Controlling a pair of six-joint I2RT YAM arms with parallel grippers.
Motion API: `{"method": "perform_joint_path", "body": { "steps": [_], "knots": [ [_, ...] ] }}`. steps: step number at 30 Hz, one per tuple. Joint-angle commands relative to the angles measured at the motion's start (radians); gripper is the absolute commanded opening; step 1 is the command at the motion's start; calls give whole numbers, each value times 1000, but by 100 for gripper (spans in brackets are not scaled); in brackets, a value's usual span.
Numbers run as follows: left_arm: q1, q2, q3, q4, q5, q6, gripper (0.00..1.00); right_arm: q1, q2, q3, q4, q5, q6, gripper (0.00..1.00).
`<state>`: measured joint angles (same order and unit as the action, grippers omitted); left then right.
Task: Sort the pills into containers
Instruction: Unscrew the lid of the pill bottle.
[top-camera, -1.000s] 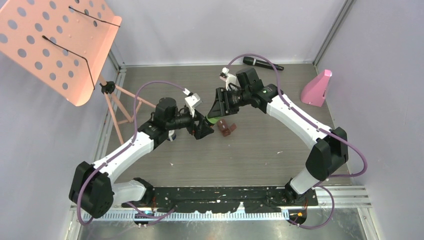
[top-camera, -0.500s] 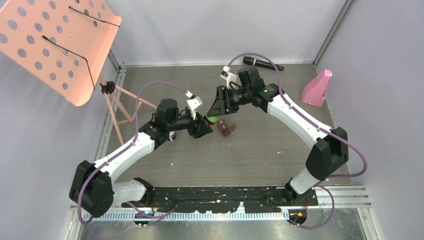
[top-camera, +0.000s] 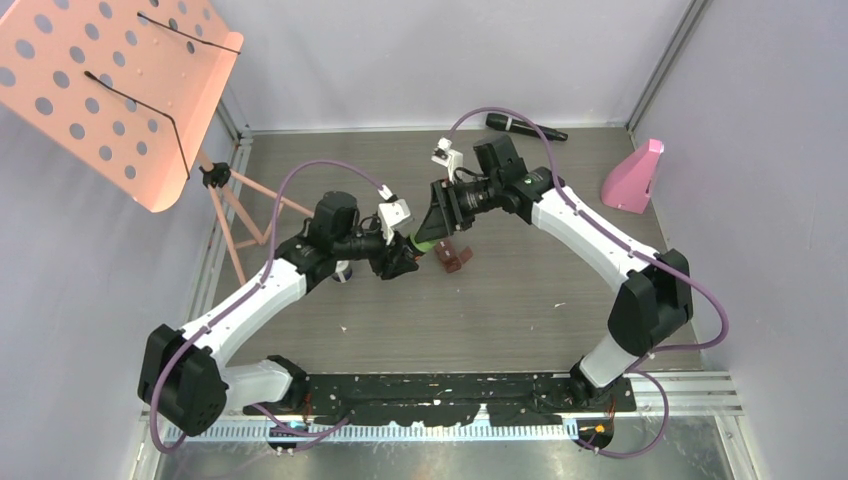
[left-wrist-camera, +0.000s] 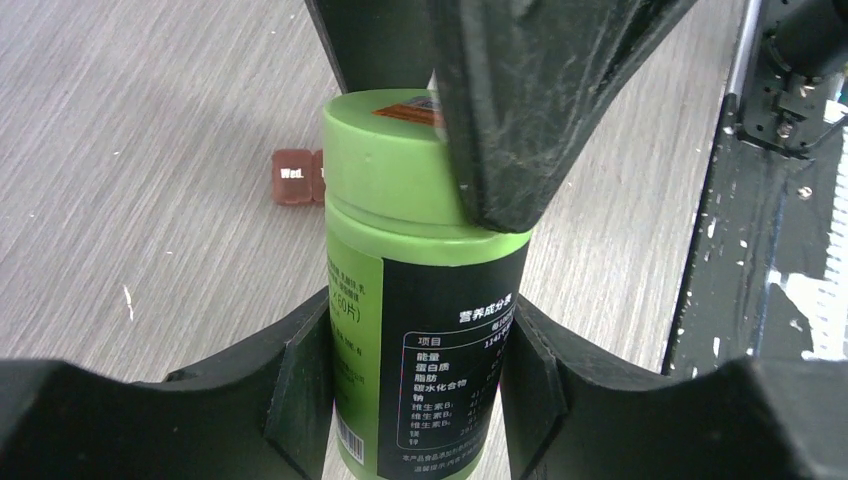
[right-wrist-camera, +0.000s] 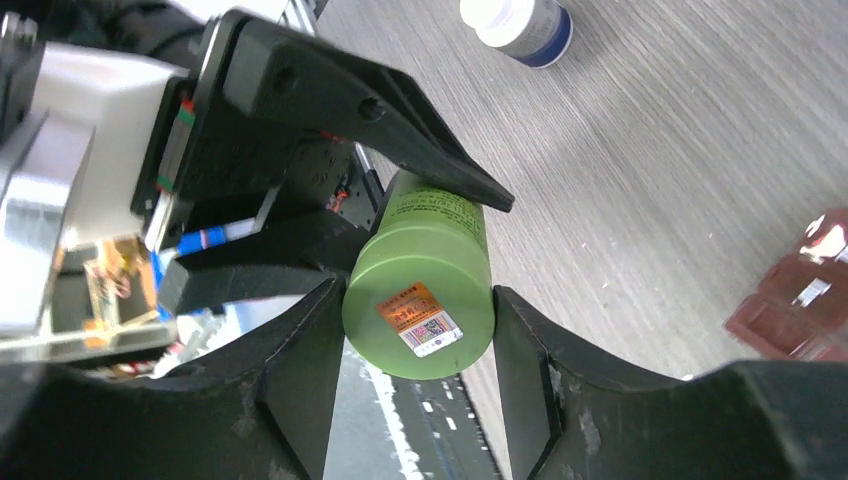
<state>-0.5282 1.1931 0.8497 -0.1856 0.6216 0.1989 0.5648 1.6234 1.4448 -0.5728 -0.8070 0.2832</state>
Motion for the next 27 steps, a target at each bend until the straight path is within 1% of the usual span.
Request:
{"method": "perform_joint_path", "body": {
  "steps": [1,3,4,5,6,8,10,11,12,13,14,15,16,17,18,19,20,23,24,27],
  "knots": [
    [15,-12,80,-39,105,43,0,-1,-93,-81,116,-80,-276,6],
    [18,2,100,-91,163,69,0,-1,-137,-184,213,-84,-353,6],
    [19,7,114,-120,192,81,0,-2,-147,-200,236,-90,-417,6],
    [19,12,124,-151,221,96,0,-1,-155,-216,258,-96,-447,6],
    [19,15,135,-184,238,115,0,-2,-152,-209,230,-122,-523,5],
    [19,4,132,-189,213,129,0,-2,-126,-175,191,-126,-581,6],
    [19,-17,103,-140,144,130,0,0,-92,-143,180,-70,-547,6],
    [19,-28,83,-108,103,130,0,0,-72,-123,179,-5,-480,38],
    [19,-34,75,-88,61,137,0,0,-67,-117,179,19,-448,54],
    [18,-38,66,-64,11,146,0,1,-68,-116,181,43,-394,90],
    [17,-43,56,-40,-31,152,0,1,-74,-120,193,53,-359,97],
    [17,-45,52,-22,-70,166,0,0,-85,-126,196,70,-287,97],
    [17,-46,48,-8,-102,176,0,0,-89,-126,195,81,-251,96],
    [17,-46,46,4,-133,187,0,-2,-95,-127,194,102,-171,96],
    [17,-44,46,12,-150,198,0,-3,-89,-127,199,99,-133,97],
    [17,-40,47,16,-160,206,0,-6,-83,-127,204,112,-45,99],
    [17,-35,50,16,-165,220,0,-6,-74,-129,235,120,-6,99],
    [15,-18,58,13,-189,237,0,-6,-58,-157,360,148,197,97],
    [14,-16,58,12,-195,239,0,-6,-39,-155,405,152,230,97],
    [9,-12,57,15,-215,240,0,-4,-1,-126,451,150,354,96]
  ]
}}
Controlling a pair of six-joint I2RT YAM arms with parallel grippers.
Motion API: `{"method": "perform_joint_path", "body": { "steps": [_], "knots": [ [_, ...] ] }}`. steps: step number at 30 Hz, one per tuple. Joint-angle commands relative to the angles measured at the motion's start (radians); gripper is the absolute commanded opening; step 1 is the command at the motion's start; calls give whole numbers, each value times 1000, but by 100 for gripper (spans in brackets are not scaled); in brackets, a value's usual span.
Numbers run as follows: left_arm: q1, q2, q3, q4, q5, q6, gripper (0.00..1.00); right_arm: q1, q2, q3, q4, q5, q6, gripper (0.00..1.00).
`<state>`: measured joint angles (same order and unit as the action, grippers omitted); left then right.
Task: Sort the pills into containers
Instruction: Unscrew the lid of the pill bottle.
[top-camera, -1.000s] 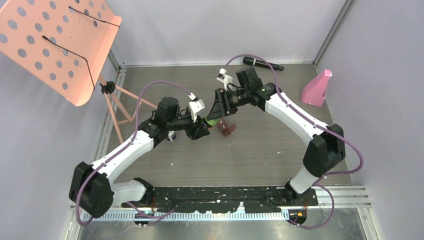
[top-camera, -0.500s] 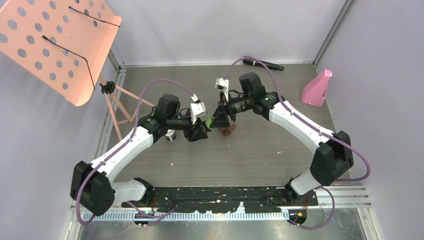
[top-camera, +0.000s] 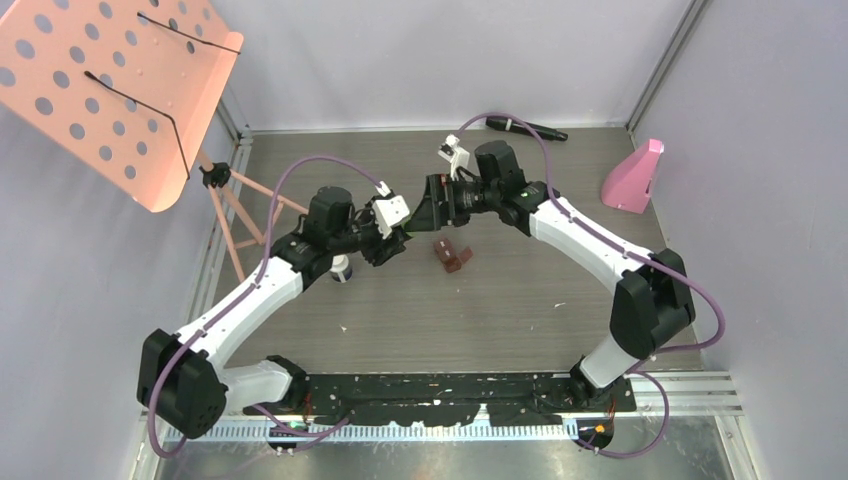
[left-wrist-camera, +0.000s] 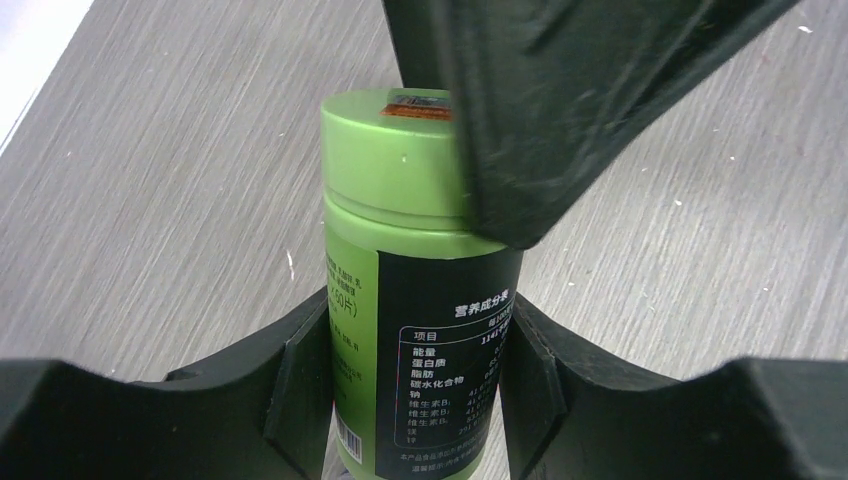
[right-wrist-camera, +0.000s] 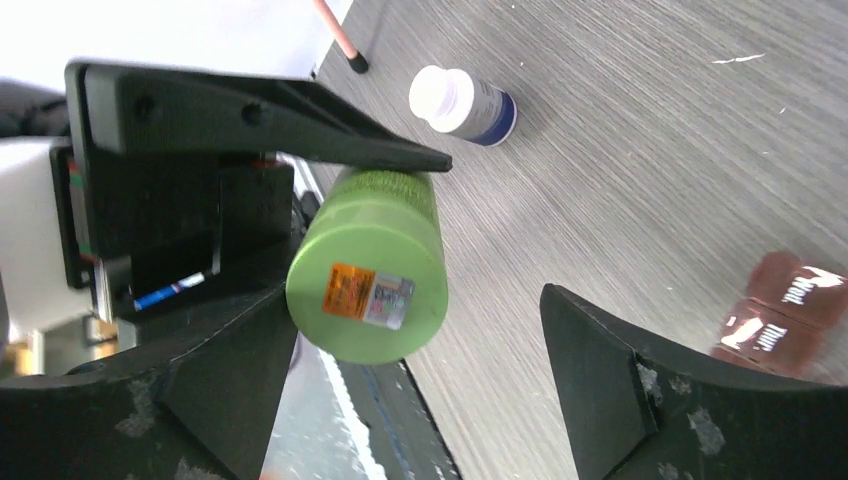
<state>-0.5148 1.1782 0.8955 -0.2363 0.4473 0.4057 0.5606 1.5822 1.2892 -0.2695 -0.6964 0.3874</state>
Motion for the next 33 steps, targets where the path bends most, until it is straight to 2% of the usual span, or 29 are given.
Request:
{"method": "perform_joint_path", "body": {
  "steps": [1,2,3,8,9,11,14,19,20,21,23,26,28,29,30,31,32,33],
  "knots": [
    [-5,5,11,65,-49,31,0,2,50,34,159,53,268,93],
    [-7,5,11,65,-51,27,0,2,55,37,151,66,304,88],
    [-7,6,11,68,-53,23,0,2,65,41,146,77,329,78],
    [-8,17,16,82,-74,-24,0,2,68,23,147,108,372,48],
    [-8,19,18,85,-83,-34,0,2,68,27,151,97,368,36],
    [-8,22,25,75,-86,-51,0,1,75,29,175,59,365,23],
    [-7,10,32,60,-52,-68,0,1,80,18,314,-56,349,8],
    [1,-18,42,-2,85,-60,0,-8,52,-30,506,-257,122,6],
    [1,-23,49,-30,118,-54,0,-14,36,-54,674,-361,123,6],
    [1,-31,58,-60,165,-41,0,-17,27,-113,867,-394,139,6],
    [1,-48,66,-98,253,-26,0,-26,23,-135,1000,-469,176,6],
    [1,-69,68,-121,344,-26,0,-26,57,-73,1010,-581,195,5],
    [1,-68,72,-122,356,-33,0,-35,63,-54,965,-551,198,5],
    [1,-66,72,-116,340,-35,0,-39,63,-53,913,-533,193,9],
    [1,-62,70,-106,316,-35,0,-45,55,-53,879,-496,176,44],
    [1,-59,66,-88,287,-36,0,-49,36,-57,803,-471,163,60],
    [1,-58,61,-64,256,-32,0,-50,25,-66,766,-410,135,91],
    [1,-56,58,-54,223,-22,0,-50,0,-68,677,-380,120,98]
  ]
}}
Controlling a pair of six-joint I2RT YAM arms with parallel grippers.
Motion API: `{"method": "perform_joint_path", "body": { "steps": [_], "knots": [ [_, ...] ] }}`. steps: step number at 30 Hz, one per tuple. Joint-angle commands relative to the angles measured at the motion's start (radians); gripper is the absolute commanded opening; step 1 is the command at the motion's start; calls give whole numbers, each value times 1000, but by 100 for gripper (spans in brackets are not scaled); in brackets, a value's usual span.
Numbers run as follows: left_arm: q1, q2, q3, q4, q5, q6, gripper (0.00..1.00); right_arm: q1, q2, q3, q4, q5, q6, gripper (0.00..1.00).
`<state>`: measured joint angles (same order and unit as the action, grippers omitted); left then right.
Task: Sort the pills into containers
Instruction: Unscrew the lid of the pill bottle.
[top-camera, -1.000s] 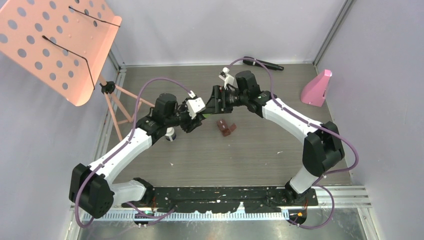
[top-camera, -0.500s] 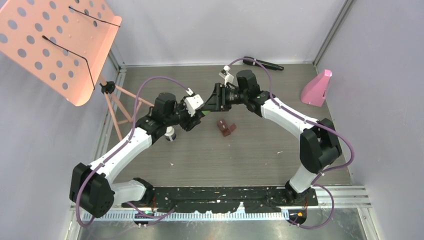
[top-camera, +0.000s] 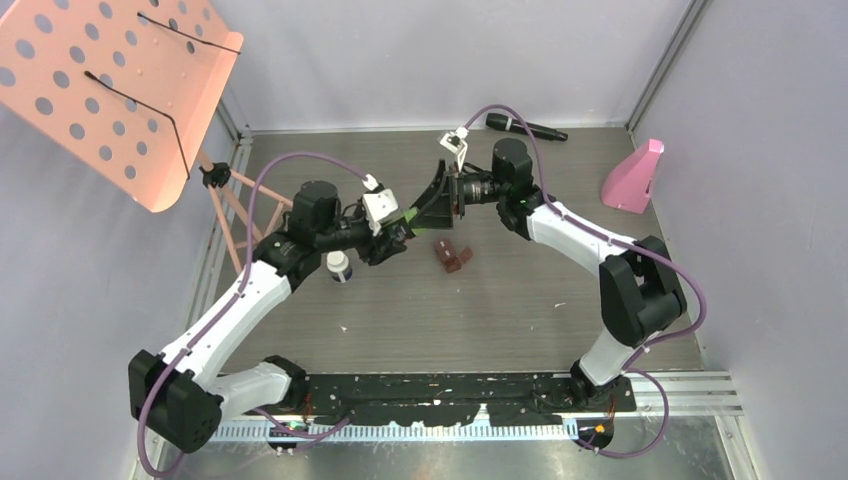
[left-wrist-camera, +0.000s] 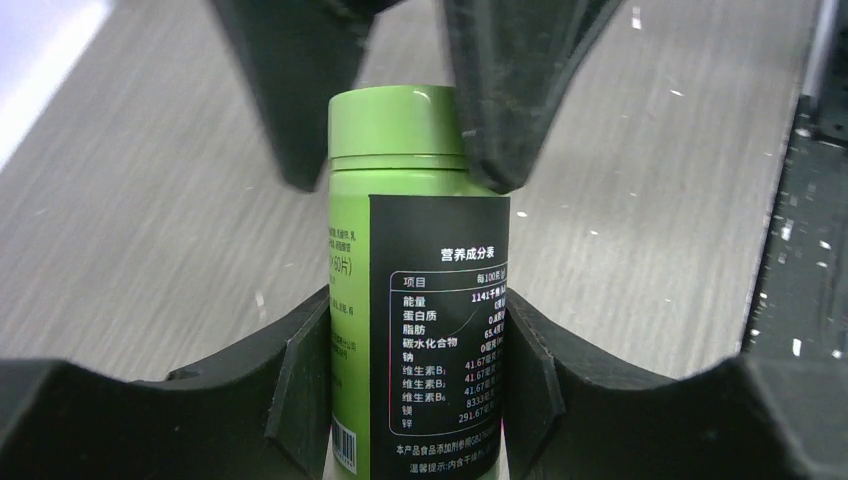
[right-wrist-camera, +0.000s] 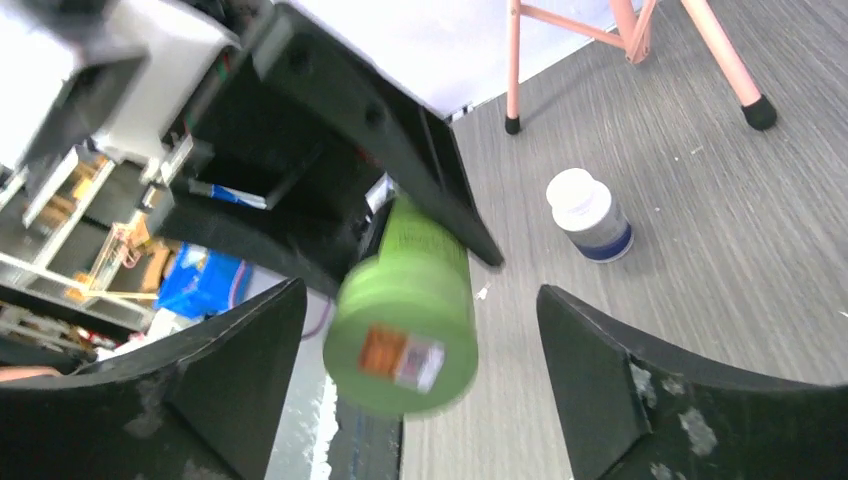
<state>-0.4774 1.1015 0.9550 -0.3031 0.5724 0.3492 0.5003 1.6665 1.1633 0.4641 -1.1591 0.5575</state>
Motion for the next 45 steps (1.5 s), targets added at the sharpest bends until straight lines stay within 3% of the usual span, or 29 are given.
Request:
{"method": "perform_joint_path", "body": {
  "steps": [1,5,8,11,17,20,26,28,31,33,36,38,41,43,44,45],
  "knots": [
    [-36,24,-6,28,58,39,0,10,-95,60,-98,141,-67,97],
    [-36,35,-12,67,-66,73,0,11,-156,83,-307,316,-57,95],
    [-36,31,-24,103,-116,77,0,11,-149,153,-558,445,-42,98],
    [-39,24,-45,150,-159,64,0,10,-130,205,-677,508,17,100],
    [-46,-7,-105,291,-283,-3,0,10,-116,171,-657,587,174,99],
    [-47,-15,-117,335,-330,-37,0,17,-106,126,-546,564,321,99],
    [-47,-14,-121,358,-344,-84,0,72,-57,165,-481,593,424,96],
    [-46,-14,-122,370,-371,-104,0,82,-46,160,-452,608,465,88],
    [-47,-14,-121,378,-373,-121,0,84,-45,151,-408,645,498,60],
    [-47,-16,-119,382,-351,-123,0,84,-65,117,-347,671,505,55],
    [-47,-14,-116,388,-343,-131,0,84,-73,104,-307,650,485,63],
    [-47,-12,-116,389,-345,-138,0,84,-77,98,-287,636,473,81],
    [-46,-11,-121,396,-353,-146,0,83,-79,84,-275,628,499,86],
    [-47,-9,-126,400,-358,-148,0,81,-76,74,-271,631,539,76],
    [-46,-10,-129,400,-358,-144,0,79,-72,67,-243,627,575,64],
    [-46,-10,-131,400,-361,-140,0,78,-69,61,-228,621,588,58]
  ]
}}
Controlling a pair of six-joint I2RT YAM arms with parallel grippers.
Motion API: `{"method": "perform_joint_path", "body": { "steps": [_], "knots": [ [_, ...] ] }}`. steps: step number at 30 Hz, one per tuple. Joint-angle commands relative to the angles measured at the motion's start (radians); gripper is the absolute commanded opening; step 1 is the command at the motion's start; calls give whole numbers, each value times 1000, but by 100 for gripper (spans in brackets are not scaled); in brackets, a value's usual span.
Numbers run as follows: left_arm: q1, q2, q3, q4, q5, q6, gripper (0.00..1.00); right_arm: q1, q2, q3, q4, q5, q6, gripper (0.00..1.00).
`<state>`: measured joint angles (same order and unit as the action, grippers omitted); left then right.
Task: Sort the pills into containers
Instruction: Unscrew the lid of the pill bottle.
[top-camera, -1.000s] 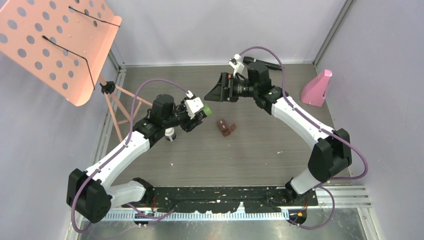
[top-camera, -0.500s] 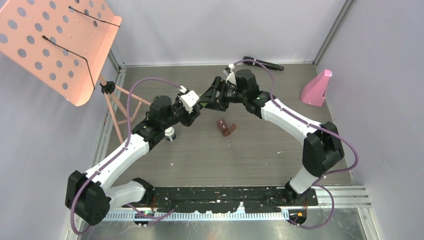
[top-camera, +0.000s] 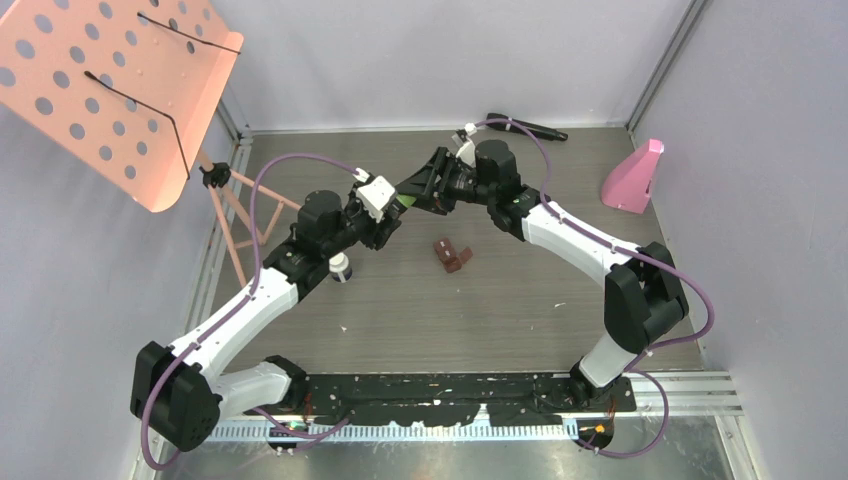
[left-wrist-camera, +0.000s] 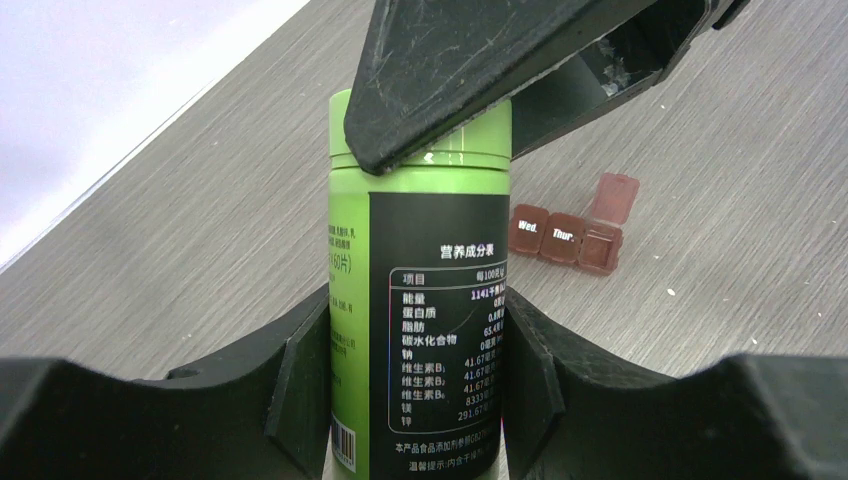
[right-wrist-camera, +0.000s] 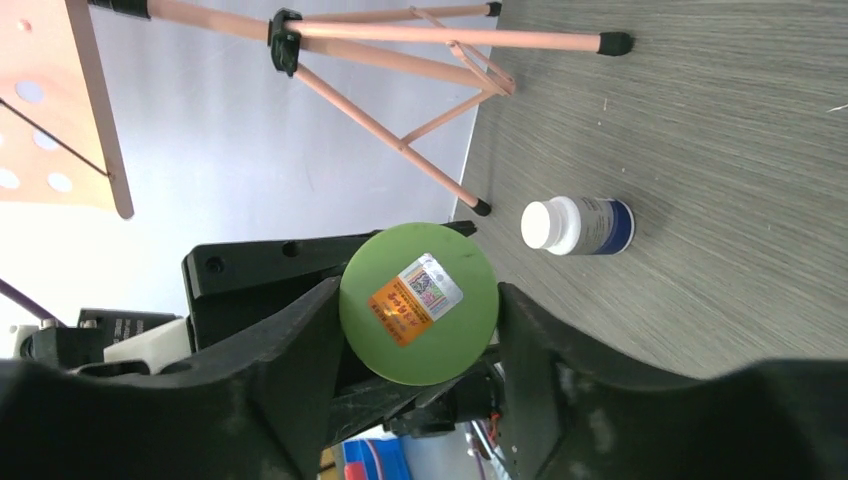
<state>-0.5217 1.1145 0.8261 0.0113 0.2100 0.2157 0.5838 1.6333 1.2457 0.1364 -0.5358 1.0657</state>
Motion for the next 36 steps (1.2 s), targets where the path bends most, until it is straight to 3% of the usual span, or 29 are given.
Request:
{"method": "perform_joint_path", "body": {
  "steps": [1,6,9,16,21,22,23,24,25,26,27,29,32,36],
  "knots": [
    [-1,-23,-2,83,-3,-4,0,-8,-30,-21,114,-16,90,48],
    [9,-28,7,58,38,-16,0,-19,-29,-17,158,-79,4,22],
    [40,-41,8,43,116,-64,0,-54,-17,-26,293,-210,-104,9],
    [141,-88,-12,28,472,-126,0,-114,22,-40,765,-563,-137,5],
    [164,-82,6,-8,691,-106,0,-117,9,-16,812,-655,-185,5],
    [164,-76,9,-8,702,-109,0,-117,-1,-16,742,-653,-251,9],
    [164,-68,10,-8,710,-112,0,-119,-28,-13,679,-613,-297,22],
    [164,-63,11,-8,703,-111,0,-118,-45,-8,485,-579,-426,58],
    [164,-58,9,-8,686,-113,0,-114,-79,19,375,-494,-504,83],
    [164,-56,7,-4,666,-108,0,-110,-92,42,130,-448,-638,91],
    [164,-55,4,4,640,-97,0,-103,-114,78,40,-368,-685,99],
    [164,-48,0,22,592,-81,0,-101,-136,105,-131,-279,-709,97],
    [164,-32,5,38,545,-45,0,-101,-148,131,-289,-201,-601,96],
    [164,-19,6,63,523,-6,0,-98,-141,117,-331,-153,-441,96]
  ]
}}
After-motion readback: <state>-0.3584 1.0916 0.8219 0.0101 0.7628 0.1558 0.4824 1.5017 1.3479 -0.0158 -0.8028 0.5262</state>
